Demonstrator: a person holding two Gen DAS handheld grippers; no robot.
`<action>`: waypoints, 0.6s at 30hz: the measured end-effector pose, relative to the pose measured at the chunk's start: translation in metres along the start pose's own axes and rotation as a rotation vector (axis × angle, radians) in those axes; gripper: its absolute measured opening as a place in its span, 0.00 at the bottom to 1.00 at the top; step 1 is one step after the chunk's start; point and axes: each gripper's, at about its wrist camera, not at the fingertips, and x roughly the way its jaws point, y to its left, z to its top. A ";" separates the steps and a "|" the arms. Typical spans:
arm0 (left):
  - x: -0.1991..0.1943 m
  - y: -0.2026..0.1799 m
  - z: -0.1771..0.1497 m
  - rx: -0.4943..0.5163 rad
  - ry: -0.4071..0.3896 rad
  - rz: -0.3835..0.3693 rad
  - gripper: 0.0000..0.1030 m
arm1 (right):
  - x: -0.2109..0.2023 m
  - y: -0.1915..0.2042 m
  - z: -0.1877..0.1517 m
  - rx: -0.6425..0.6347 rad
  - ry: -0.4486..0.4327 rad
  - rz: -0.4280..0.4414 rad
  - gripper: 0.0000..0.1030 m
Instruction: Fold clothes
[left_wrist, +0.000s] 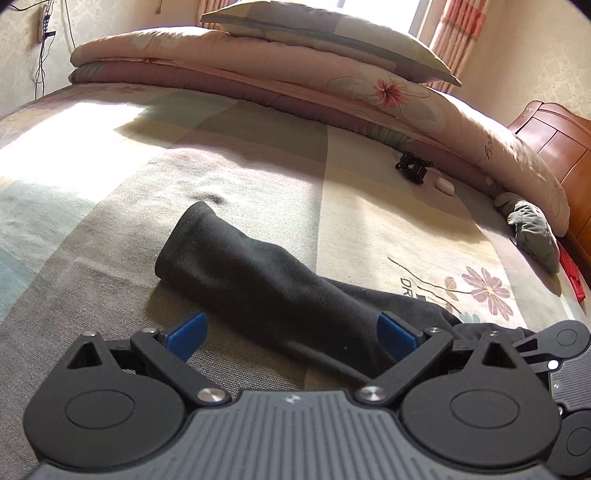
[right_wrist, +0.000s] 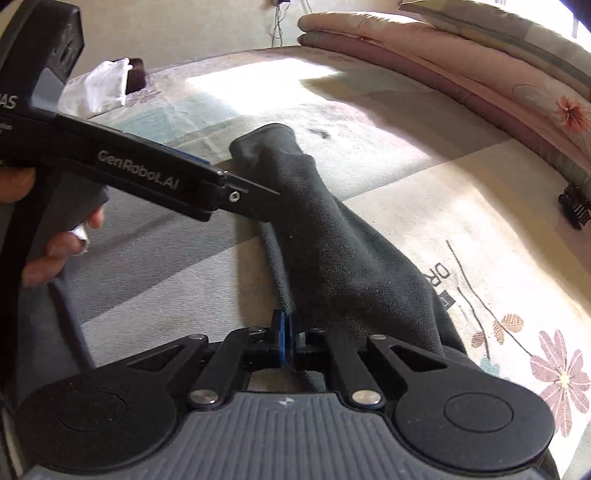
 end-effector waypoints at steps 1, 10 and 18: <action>-0.002 -0.001 0.001 0.008 -0.005 -0.001 0.95 | -0.003 0.001 0.000 0.004 0.010 0.037 0.04; -0.007 -0.016 0.008 0.128 0.010 -0.008 0.95 | -0.058 -0.026 0.029 0.027 -0.056 0.081 0.11; -0.008 0.036 0.001 0.012 0.027 0.075 0.95 | 0.003 -0.066 0.067 0.113 -0.050 0.015 0.14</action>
